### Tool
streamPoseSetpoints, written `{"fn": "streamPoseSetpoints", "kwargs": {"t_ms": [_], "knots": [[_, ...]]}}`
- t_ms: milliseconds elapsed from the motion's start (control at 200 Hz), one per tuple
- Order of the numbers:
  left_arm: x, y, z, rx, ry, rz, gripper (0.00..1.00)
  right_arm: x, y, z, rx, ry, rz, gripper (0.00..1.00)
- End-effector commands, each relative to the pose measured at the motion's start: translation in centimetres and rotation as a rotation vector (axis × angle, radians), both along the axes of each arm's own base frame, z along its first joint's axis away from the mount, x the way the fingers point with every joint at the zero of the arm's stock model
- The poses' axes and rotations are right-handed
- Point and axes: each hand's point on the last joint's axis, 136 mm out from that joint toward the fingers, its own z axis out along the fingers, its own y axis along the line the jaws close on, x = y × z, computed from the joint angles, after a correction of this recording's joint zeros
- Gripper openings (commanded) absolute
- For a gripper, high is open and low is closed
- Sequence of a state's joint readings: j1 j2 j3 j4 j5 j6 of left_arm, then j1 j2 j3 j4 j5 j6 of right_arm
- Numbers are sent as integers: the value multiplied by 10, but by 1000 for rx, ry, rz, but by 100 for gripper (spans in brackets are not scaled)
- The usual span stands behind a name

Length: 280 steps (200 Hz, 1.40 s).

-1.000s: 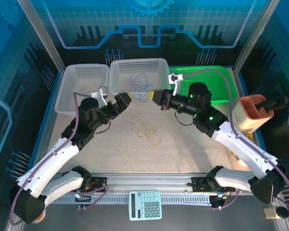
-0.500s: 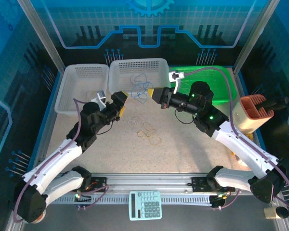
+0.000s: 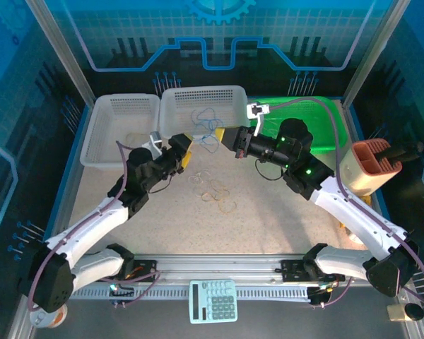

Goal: Untangle the cables

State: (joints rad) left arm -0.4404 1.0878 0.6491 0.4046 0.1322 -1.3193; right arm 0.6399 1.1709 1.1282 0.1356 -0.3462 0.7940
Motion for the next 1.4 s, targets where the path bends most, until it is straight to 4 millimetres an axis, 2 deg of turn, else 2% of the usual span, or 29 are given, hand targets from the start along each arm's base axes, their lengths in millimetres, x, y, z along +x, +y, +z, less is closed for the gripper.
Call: {"fn": "streamPoseSetpoints", "kwargs": {"t_ms": [0, 455, 650, 850, 985, 1311, 1396], "knots": [[0, -7, 9, -45, -36, -38, 79, 1, -1, 22, 44, -40, 2, 0], [2, -27, 3, -50, -33, -81, 77, 2, 10, 20, 53, -32, 25, 0], [4, -32, -1, -52, -29, -84, 71, -1, 11, 24, 60, -38, 31, 0], [10, -33, 0, -51, -34, -67, 68, -6, 10, 27, 70, -39, 41, 0], [16, -37, 4, -59, -43, -72, 58, -10, 9, 27, 72, -39, 42, 0], [19, -42, 8, -69, -57, -75, 14, -9, -1, 16, 47, -30, 8, 0], [20, -37, 11, -64, -65, -66, 6, -8, -6, 9, 34, -21, -5, 0]]}}
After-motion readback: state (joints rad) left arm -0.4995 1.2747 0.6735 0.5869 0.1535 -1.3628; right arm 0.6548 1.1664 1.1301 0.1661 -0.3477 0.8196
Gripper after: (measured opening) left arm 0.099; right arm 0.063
